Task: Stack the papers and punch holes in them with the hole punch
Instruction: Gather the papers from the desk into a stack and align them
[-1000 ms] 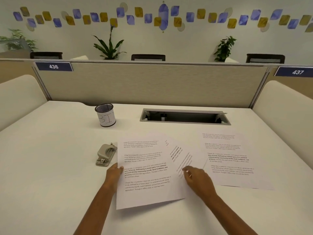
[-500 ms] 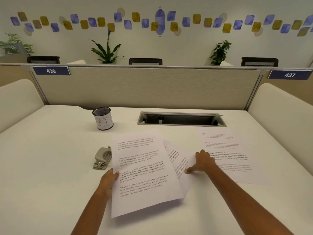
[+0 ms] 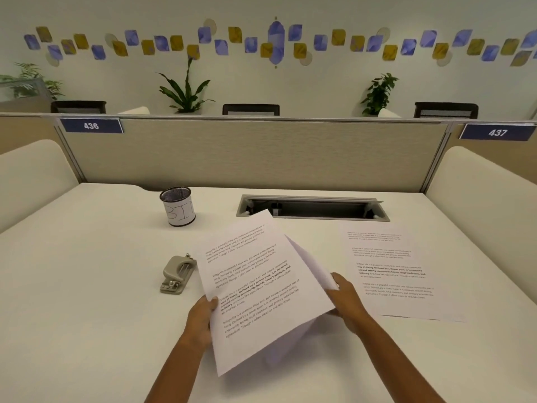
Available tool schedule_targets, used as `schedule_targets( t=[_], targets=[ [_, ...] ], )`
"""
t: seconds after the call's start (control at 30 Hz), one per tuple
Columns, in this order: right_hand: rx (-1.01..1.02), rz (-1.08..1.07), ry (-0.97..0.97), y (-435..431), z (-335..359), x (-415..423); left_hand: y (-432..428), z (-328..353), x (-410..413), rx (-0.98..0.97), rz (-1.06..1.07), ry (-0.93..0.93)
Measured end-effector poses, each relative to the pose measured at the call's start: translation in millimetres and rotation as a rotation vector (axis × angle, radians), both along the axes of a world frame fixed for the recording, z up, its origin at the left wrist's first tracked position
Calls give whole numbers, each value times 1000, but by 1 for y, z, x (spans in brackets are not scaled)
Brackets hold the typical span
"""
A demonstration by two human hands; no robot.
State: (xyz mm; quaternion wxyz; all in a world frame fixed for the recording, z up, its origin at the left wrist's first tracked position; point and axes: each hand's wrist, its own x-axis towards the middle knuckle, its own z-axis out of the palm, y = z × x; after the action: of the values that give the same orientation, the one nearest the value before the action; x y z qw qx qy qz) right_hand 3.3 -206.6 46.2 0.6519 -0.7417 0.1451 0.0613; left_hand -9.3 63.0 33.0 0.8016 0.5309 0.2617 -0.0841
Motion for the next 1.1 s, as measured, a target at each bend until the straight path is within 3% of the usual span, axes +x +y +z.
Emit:
schedule_targets(
  t=[0.13, 0.3, 0.5, 0.63, 0.77, 0.83, 1.1],
  targets=[
    [355, -66, -35, 1, -3, -24, -22, 2, 0, 70, 66, -58],
    [451, -53, -50, -2, -6, -35, -40, 9, 2, 138, 61, -147],
    [140, -25, -73, -27, 3, -28, -44, 9, 3, 81, -19, -176],
    [-541, -157, -154, -54, 0, -17, -36, 8, 2, 174, -18, -163],
    [-982, 36, 155, -75, -20, -15, -26, 7, 0, 223, -32, -158],
    [-1048, 67, 201, -78, -27, -15, -24, 6, -1, 250, -56, -162],
    [-1266, -49, 50, -71, -24, -19, -24, -2, -6, 297, -78, -165]
  ],
)
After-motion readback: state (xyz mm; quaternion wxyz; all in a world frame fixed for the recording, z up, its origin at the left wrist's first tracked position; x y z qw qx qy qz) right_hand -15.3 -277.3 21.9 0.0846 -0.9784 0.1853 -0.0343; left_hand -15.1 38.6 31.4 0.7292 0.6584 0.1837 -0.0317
